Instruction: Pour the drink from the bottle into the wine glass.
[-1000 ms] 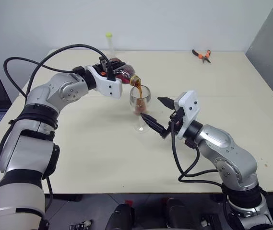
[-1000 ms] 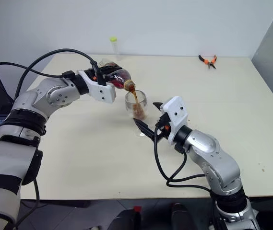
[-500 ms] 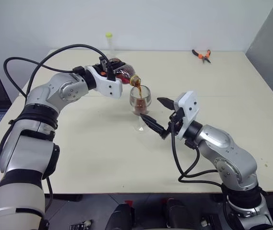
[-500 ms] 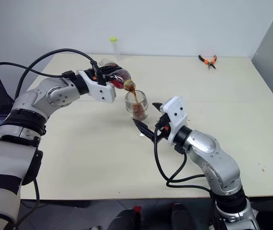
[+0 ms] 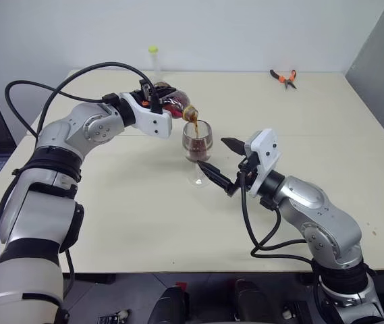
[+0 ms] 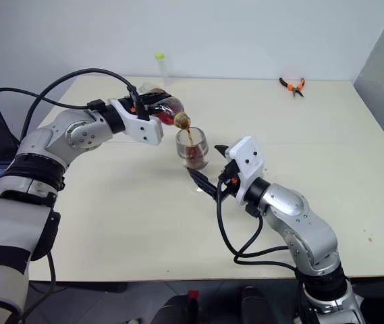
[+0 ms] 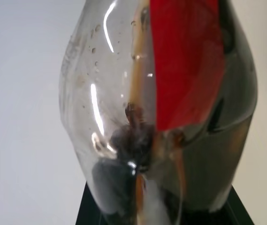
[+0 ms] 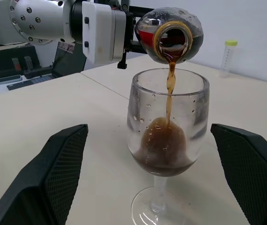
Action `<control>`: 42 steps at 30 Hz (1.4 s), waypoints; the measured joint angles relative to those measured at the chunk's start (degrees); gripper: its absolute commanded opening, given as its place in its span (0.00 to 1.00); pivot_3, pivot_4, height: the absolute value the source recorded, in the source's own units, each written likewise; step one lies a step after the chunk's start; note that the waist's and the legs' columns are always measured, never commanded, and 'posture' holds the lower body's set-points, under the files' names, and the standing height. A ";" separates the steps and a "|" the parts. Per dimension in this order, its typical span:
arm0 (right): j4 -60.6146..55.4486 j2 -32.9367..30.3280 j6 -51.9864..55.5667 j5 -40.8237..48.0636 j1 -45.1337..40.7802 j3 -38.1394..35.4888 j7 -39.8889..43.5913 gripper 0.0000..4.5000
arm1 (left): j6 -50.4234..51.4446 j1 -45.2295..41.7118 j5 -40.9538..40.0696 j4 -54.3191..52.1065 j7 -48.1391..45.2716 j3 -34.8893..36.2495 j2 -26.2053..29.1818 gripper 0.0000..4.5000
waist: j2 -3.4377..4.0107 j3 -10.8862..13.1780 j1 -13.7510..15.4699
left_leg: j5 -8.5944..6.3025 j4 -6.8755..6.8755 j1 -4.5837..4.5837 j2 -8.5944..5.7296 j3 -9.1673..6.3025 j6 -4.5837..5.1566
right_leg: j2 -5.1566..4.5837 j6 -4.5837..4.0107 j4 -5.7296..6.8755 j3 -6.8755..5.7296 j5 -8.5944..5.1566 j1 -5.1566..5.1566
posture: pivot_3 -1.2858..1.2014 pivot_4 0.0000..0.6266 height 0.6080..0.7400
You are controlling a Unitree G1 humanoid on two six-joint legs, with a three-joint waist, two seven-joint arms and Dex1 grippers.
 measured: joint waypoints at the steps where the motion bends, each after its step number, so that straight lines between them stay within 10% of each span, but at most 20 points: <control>1: 0.00 0.01 0.00 0.00 0.00 0.00 0.00 1.00 | 0.00 0.00 0.00 0.00 0.00 0.00 0.00 0.16 | 0.00 0.00 -0.01 | 0.00 0.00 0.00 0.00 0.00 0.00 | 0.00 0.00 0.00 0.00 0.00 0.00 | 0.52 0.24 1.00; 42: -0.28 0.08 0.01 0.08 0.22 -0.04 0.03 1.00 | -0.30 -0.02 0.59 0.00 1.15 -0.04 0.02 0.16 | 0.00 0.00 -0.03 | 0.01 0.02 0.00 0.00 0.00 -0.01 | 0.00 0.00 0.02 0.00 0.00 0.00 | 0.52 0.24 1.00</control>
